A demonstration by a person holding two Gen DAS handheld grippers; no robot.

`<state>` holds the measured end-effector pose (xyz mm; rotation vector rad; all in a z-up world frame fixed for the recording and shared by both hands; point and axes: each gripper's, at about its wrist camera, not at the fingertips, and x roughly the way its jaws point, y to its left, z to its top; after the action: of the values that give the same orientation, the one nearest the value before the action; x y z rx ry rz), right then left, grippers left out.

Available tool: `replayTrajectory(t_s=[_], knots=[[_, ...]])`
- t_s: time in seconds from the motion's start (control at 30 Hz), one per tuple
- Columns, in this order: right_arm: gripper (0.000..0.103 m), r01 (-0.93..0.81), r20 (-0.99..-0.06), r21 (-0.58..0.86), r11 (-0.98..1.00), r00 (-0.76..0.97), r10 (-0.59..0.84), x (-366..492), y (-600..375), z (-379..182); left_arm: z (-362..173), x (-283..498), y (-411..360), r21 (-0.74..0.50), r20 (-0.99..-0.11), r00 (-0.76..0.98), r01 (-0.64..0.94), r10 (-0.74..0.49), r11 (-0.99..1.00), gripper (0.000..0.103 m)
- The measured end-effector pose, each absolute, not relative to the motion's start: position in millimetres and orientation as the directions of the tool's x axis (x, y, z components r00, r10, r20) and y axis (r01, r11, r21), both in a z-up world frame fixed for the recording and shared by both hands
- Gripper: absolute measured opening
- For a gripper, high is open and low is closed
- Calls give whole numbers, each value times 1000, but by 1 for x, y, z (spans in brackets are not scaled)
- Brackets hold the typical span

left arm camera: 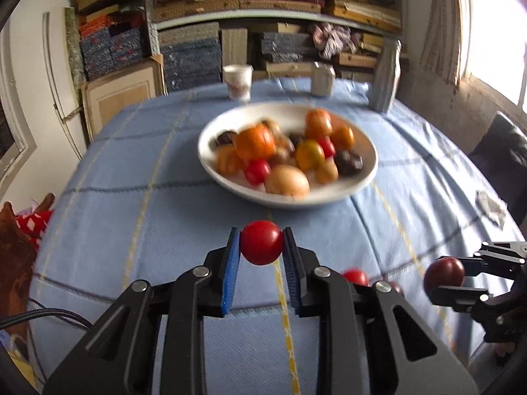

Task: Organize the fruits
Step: 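Carry the tomato and plum onto the plate and open both tools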

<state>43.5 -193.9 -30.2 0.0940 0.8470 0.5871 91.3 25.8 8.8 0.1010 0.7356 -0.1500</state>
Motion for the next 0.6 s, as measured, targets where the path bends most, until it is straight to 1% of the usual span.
replayTrajectory(t_s=[0.1, 0.23, 0.33, 0.4, 0.47, 0.53, 0.6], knots=[[39, -437, -631, 273, 857, 591, 503, 52, -208, 13, 46, 106, 35, 29, -627, 773, 140, -91, 990, 25], [39, -409, -522, 222, 885, 717, 462, 74, -221, 87, 90, 141, 41, -26, -582, 807, 101, -97, 995, 25], [39, -384, -461, 203, 901, 775, 434, 98, -219, 115, 104, 167, 32, -8, -563, 823, 78, -69, 997, 25], [39, -370, -450, 210, 905, 785, 425, 124, -211, 119, 104, 189, 24, 3, -569, 820, 75, -60, 997, 25], [39, -356, -464, 214, 910, 782, 415, 152, -199, 109, 96, 212, 21, -15, -583, 810, 64, -61, 998, 26], [39, -340, -502, 222, 914, 764, 406, 187, -184, 85, 83, 232, 21, -41, -603, 795, 46, -62, 998, 26], [39, -325, -545, 233, 917, 737, 400, 216, -169, 58, 66, 257, 25, -87, -641, 763, 39, -86, 995, 25]])
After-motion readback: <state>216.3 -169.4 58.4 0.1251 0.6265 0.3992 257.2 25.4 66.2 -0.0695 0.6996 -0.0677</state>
